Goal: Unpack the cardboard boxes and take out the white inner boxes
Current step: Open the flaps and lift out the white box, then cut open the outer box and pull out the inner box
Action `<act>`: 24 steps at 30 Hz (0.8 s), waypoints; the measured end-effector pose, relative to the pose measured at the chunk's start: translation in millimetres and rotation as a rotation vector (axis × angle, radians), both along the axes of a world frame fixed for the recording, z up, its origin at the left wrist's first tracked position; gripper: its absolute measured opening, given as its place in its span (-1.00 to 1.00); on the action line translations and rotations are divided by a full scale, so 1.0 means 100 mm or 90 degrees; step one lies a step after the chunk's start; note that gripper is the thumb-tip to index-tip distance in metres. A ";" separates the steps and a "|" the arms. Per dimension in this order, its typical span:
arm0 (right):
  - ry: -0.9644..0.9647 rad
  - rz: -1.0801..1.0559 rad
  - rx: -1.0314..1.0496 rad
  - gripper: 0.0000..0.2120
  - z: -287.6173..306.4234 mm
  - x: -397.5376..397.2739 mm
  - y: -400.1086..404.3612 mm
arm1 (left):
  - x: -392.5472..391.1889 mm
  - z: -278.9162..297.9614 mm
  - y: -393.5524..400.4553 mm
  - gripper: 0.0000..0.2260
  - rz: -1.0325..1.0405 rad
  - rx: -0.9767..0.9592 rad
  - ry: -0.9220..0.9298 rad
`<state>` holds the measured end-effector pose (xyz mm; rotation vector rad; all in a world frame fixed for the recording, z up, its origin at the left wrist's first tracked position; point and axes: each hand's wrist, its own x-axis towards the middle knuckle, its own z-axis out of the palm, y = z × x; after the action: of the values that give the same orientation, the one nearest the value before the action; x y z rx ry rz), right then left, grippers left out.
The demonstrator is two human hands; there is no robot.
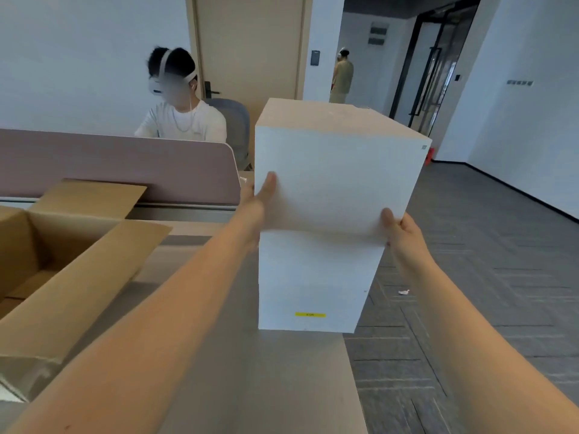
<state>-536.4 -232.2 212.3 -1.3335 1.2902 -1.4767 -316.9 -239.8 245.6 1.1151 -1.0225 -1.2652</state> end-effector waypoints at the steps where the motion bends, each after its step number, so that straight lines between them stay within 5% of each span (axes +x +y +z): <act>1: -0.001 -0.010 0.008 -0.73 -0.03 -0.01 -0.03 | -0.02 0.00 -0.01 -0.41 0.013 -0.002 -0.004; 9: 0.026 -0.034 0.016 -0.85 -0.05 -0.04 -0.18 | -0.03 -0.07 -0.17 -0.19 0.066 0.003 -0.021; 17: 0.094 -0.118 0.049 -0.79 0.03 0.01 -0.16 | 0.00 0.00 -0.15 -0.41 0.036 0.010 -0.102; 20: 0.186 -0.145 0.073 -0.77 0.05 0.08 -0.05 | 0.05 0.01 0.04 -0.58 0.015 -0.016 -0.224; 24: 0.373 -0.187 0.146 -0.53 0.03 0.26 0.18 | 0.35 -0.08 0.29 -0.58 -0.046 -0.049 -0.597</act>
<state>-510.3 -214.4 215.3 -1.5259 2.0355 -1.1003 -282.1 -211.1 237.4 1.6661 -1.7854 -0.7098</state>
